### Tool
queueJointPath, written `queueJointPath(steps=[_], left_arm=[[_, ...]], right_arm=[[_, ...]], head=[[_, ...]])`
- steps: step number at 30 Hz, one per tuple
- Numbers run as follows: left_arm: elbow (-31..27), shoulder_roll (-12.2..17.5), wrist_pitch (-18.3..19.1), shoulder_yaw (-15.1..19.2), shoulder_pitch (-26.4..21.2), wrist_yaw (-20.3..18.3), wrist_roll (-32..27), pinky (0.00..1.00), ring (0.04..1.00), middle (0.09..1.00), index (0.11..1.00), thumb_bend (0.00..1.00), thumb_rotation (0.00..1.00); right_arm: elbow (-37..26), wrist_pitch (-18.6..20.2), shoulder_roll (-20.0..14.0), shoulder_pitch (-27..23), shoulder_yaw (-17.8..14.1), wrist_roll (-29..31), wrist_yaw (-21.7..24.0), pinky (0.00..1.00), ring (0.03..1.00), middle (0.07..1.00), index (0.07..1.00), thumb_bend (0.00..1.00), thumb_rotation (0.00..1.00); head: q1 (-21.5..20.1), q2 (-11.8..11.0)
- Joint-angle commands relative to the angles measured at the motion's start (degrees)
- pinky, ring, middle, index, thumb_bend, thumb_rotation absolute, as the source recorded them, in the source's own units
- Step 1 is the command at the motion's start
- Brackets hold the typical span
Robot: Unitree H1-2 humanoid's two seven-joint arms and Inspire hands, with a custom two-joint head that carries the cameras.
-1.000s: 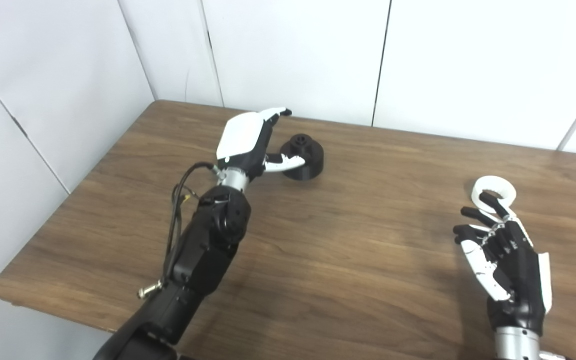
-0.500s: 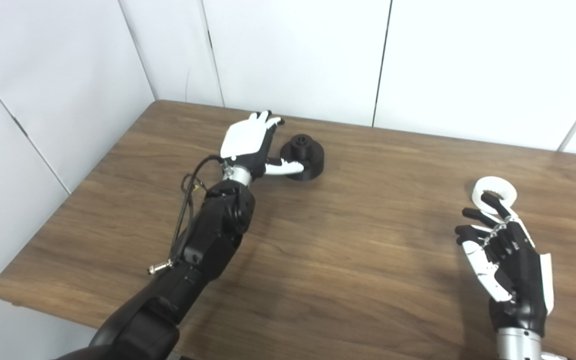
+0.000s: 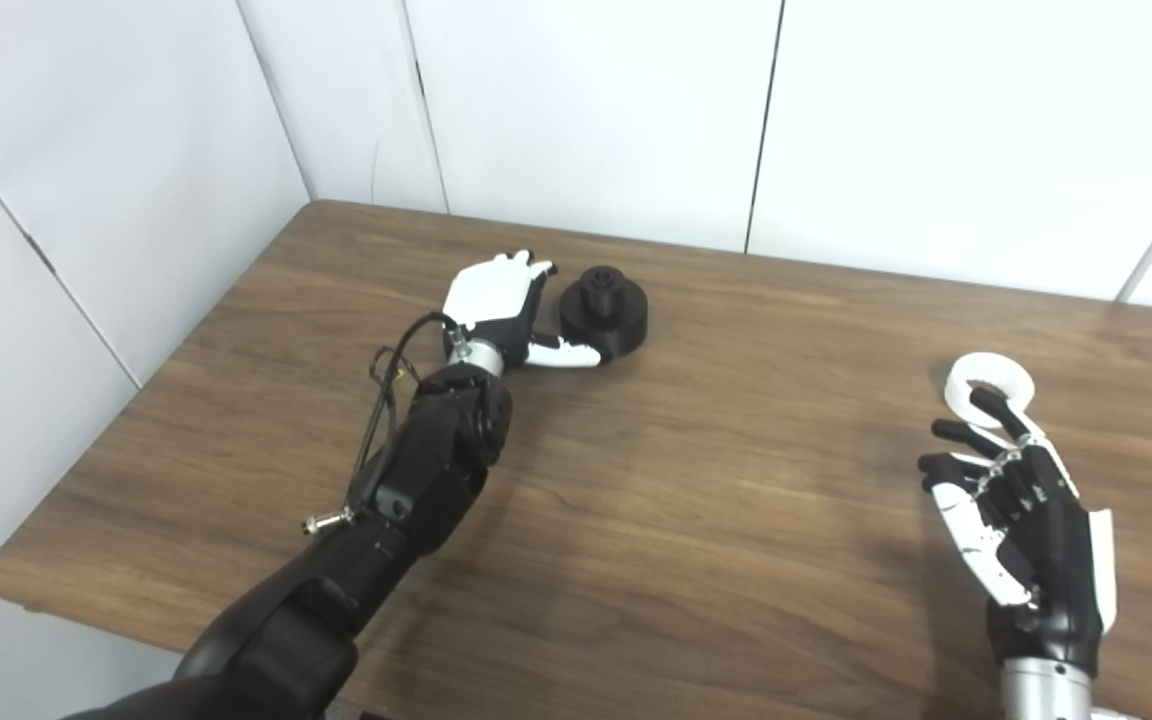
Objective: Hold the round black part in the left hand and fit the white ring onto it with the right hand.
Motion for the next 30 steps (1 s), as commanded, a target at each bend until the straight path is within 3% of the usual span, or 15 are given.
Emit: queueJointPath(steps=[1, 24, 30], left_arm=[[-0.46, 1.33, -0.61, 0.15, -3.18, 1.34, -0.20, 0.98, 1.000, 1.000, 0.885, 1.00, 0.67], [1.61, -1.28, -2.68, -1.82, -2.51, 3.41, -4.36, 0.92, 1.000, 1.000, 0.847, 0.95, 0.61], [6.51, -2.88, -5.35, 0.98, -3.73, 9.41, -7.32, 0.88, 0.985, 0.981, 0.805, 0.92, 0.54]], right_arm=[[0.15, -0.76, -0.60, 1.32, -0.61, -0.25, -0.03, 0.52, 0.573, 0.677, 0.796, 0.49, 0.38], [-1.43, 0.81, -0.15, 1.81, -0.76, -0.60, -0.09, 0.50, 0.561, 0.675, 0.795, 0.49, 0.38], [-1.41, 0.63, -0.19, 2.04, -0.73, -0.53, -0.02, 0.50, 0.566, 0.677, 0.795, 0.50, 0.40]], head=[[0.02, 0.05], [-0.65, 0.65], [-0.90, 0.72]])
